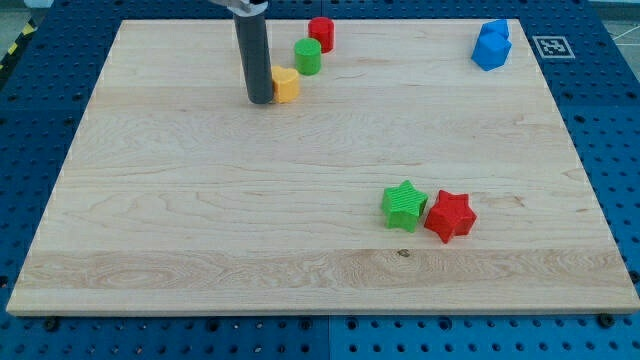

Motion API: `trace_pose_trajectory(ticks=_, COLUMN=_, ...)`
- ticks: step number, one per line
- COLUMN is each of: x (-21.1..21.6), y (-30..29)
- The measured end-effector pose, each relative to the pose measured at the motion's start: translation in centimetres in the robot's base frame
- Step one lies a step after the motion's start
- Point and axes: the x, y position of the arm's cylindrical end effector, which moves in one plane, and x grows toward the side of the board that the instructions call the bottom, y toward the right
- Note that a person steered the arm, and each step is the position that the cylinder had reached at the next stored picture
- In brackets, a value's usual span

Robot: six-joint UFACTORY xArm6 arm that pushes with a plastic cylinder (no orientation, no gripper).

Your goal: Push the yellow heart below the green circle

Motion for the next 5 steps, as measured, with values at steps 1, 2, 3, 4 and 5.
trace_pose_trajectory(ticks=1, x=-0.4, y=-0.1)
trace_pose_trajectory(ticks=2, x=-0.5, y=-0.2)
trace_pose_trajectory(ticks=3, x=-0.2, y=-0.5)
trace_pose_trajectory(ticks=4, x=5.0, y=-2.4)
trace_pose_trajectory(ticks=5, x=5.1, y=-0.3)
